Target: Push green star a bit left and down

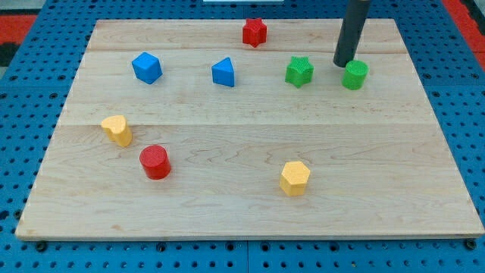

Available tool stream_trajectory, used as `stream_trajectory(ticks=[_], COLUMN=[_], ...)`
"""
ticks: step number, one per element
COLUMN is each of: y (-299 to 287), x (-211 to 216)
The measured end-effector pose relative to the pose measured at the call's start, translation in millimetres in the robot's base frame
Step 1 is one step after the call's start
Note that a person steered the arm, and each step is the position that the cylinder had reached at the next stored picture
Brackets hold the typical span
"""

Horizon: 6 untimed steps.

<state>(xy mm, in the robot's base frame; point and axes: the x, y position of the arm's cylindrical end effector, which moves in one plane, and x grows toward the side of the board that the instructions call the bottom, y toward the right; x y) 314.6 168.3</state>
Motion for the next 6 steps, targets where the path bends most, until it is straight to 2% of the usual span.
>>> stream_trajectory(ticks=[1,3,4,6], y=[-16.7,-98.2,-94.8,-84.9], x=[0.0,-12.1,-10.4,-97.4])
